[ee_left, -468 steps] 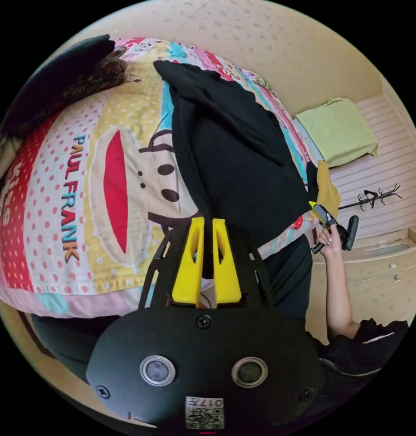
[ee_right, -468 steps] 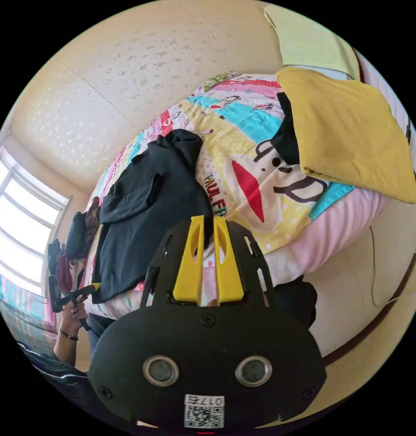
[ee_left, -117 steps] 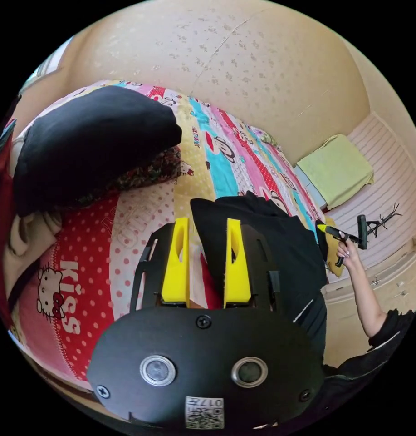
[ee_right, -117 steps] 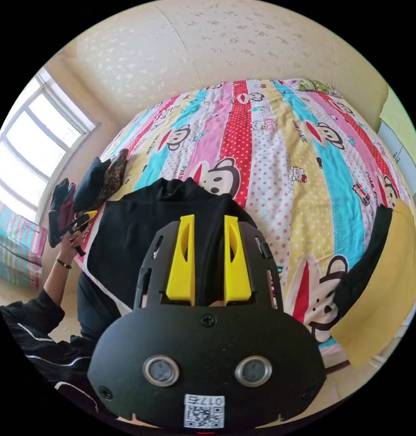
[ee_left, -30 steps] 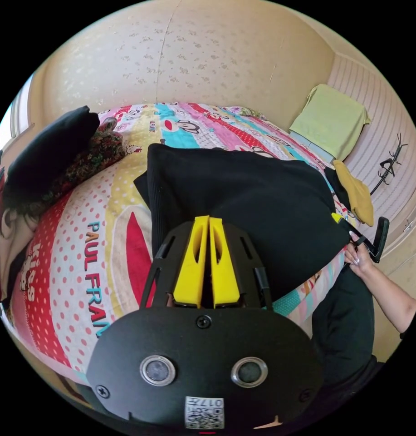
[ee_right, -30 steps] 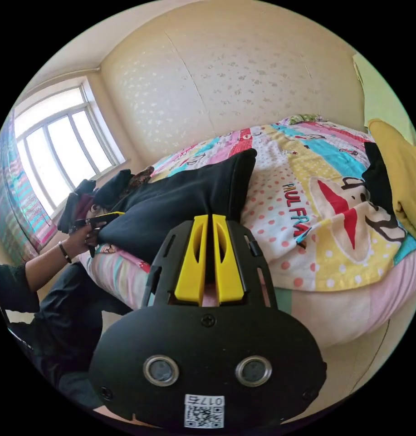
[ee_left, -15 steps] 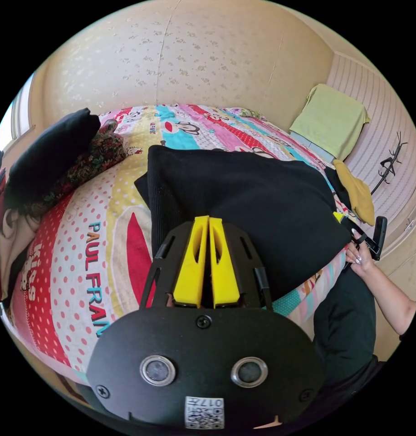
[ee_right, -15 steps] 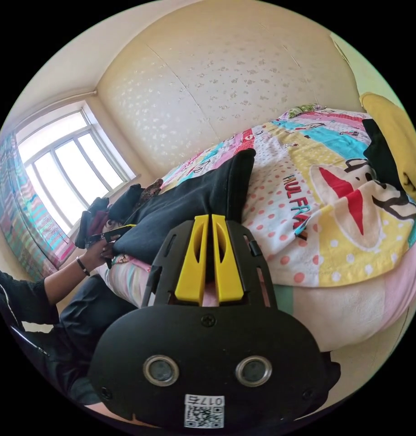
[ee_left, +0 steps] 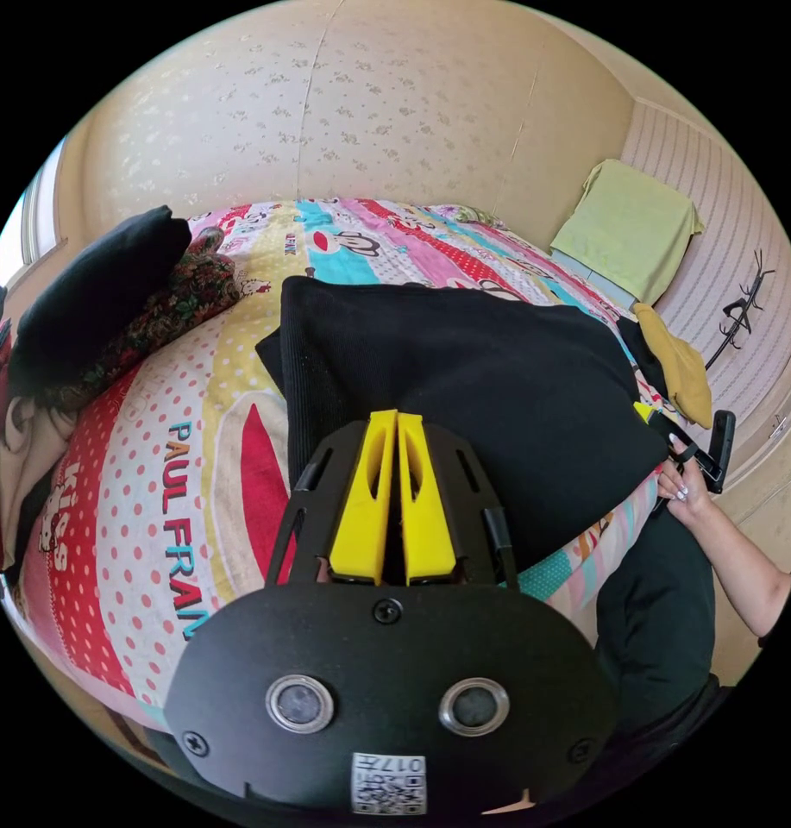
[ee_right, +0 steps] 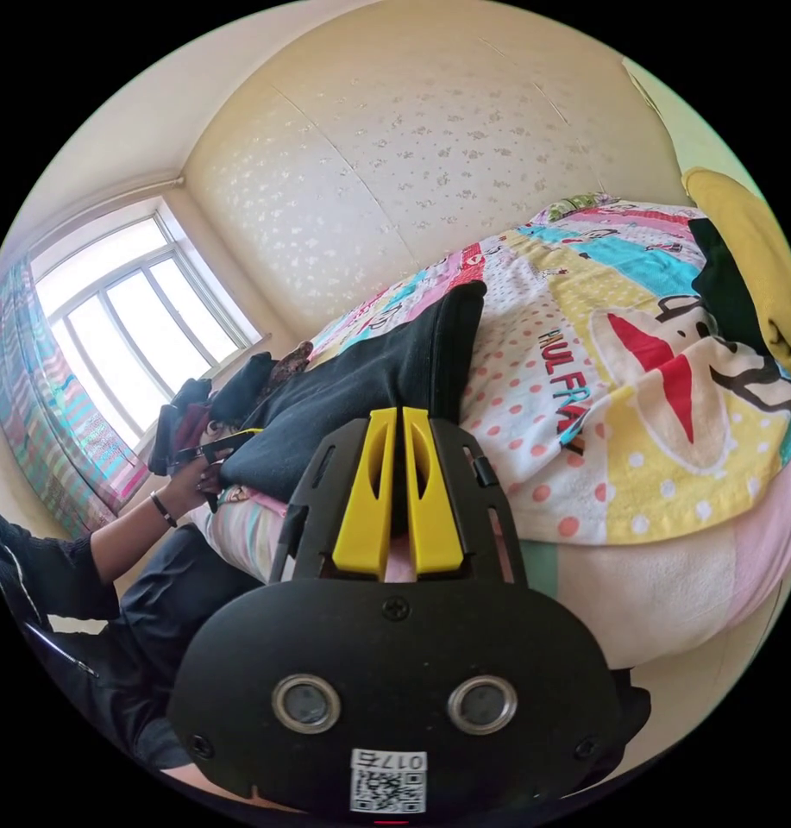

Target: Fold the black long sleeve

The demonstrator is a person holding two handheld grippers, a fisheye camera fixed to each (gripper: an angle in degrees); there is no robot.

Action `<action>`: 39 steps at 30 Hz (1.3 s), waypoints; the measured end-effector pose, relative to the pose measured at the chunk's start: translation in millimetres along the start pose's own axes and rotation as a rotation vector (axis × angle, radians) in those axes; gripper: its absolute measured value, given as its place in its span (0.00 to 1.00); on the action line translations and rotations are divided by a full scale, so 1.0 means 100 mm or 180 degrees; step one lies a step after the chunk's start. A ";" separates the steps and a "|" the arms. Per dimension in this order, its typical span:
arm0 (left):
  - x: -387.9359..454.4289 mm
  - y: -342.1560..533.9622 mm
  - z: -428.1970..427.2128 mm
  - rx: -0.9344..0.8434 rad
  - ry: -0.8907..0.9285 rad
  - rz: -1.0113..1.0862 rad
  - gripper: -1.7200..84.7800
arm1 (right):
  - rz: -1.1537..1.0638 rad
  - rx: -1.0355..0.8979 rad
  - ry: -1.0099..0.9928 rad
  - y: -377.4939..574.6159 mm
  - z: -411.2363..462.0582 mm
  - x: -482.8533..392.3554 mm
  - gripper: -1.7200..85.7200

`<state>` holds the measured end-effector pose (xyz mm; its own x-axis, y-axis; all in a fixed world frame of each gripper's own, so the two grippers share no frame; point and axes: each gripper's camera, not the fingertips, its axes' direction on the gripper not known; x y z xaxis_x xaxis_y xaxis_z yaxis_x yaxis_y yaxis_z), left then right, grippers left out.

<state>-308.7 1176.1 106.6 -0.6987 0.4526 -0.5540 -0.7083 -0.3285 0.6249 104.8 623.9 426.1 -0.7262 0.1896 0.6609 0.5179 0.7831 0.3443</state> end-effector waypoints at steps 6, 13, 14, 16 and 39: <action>-0.01 0.00 -0.05 0.0008 -0.0023 0.0011 0.01 | 0.0023 0.0010 -0.0021 0.06 0.06 -0.01 0.04; -0.01 0.02 -0.18 0.0075 -0.0088 0.0046 0.02 | 0.0025 0.0027 -0.0028 0.12 0.16 -0.08 0.04; 0.01 0.04 -0.24 0.0127 -0.0143 0.0055 0.02 | 0.0037 0.0036 -0.0038 0.14 0.18 -0.10 0.04; 0.01 0.12 -0.39 0.0223 -0.0154 0.0018 0.04 | 0.0061 0.0045 -0.0054 0.16 0.21 -0.12 0.04; -0.93 0.53 -1.17 -0.0001 0.0633 -0.1459 0.09 | -0.0394 -0.0231 0.0232 0.29 0.81 -1.43 0.12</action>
<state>-293.3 1019.6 127.3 -0.3213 0.3837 -0.8658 -0.9470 -0.1332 0.2924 187.5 667.3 287.4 -0.7531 0.0488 0.6561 0.4598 0.7524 0.4717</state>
